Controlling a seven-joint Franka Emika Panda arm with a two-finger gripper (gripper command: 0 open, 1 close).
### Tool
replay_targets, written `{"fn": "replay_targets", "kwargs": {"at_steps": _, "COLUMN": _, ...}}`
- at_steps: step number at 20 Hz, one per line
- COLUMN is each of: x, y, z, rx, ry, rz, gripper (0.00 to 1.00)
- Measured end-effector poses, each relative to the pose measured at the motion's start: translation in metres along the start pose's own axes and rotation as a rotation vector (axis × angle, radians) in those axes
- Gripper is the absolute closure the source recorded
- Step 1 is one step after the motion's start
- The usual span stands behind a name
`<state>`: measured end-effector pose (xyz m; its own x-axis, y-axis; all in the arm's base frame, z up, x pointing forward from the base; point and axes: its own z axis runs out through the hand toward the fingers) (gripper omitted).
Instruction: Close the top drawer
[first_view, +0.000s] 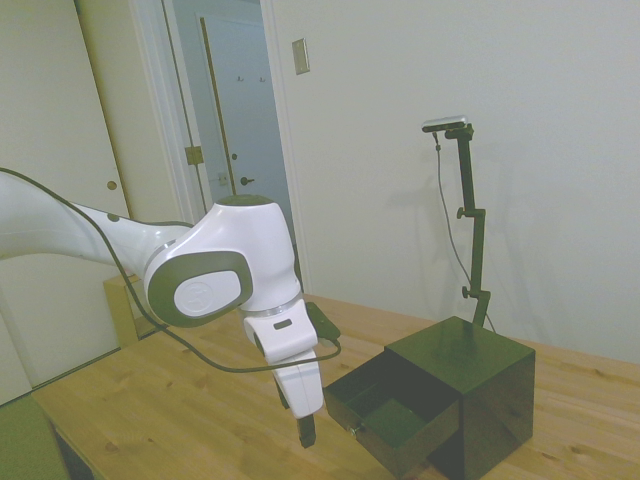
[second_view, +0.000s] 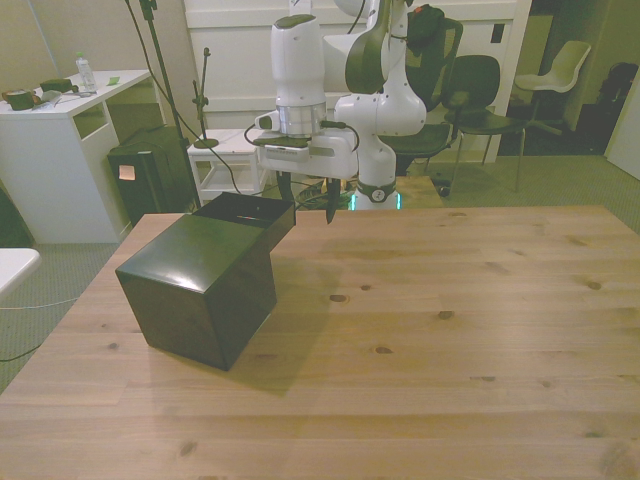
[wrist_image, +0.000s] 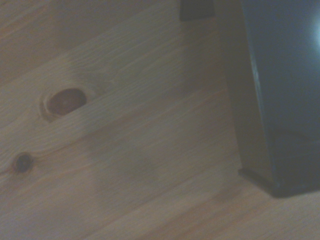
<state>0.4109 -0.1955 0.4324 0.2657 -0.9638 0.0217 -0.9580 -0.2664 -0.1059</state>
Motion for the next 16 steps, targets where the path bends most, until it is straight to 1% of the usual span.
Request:
{"fn": "replay_targets", "kwargs": {"at_steps": 5, "x": 0.016, "y": -0.008, "z": -0.006, "rx": 0.005, "ry": 0.010, "rz": -0.024, "gripper": 1.00}}
{"fn": "replay_targets", "kwargs": {"at_steps": 11, "x": 0.009, "y": -0.016, "z": -0.002, "rx": -0.007, "ry": 0.003, "rz": -0.053, "gripper": 1.00}}
{"fn": "replay_targets", "kwargs": {"at_steps": 16, "x": 0.008, "y": -0.016, "z": -0.001, "rx": -0.009, "ry": 0.001, "rz": -0.055, "gripper": 1.00}}
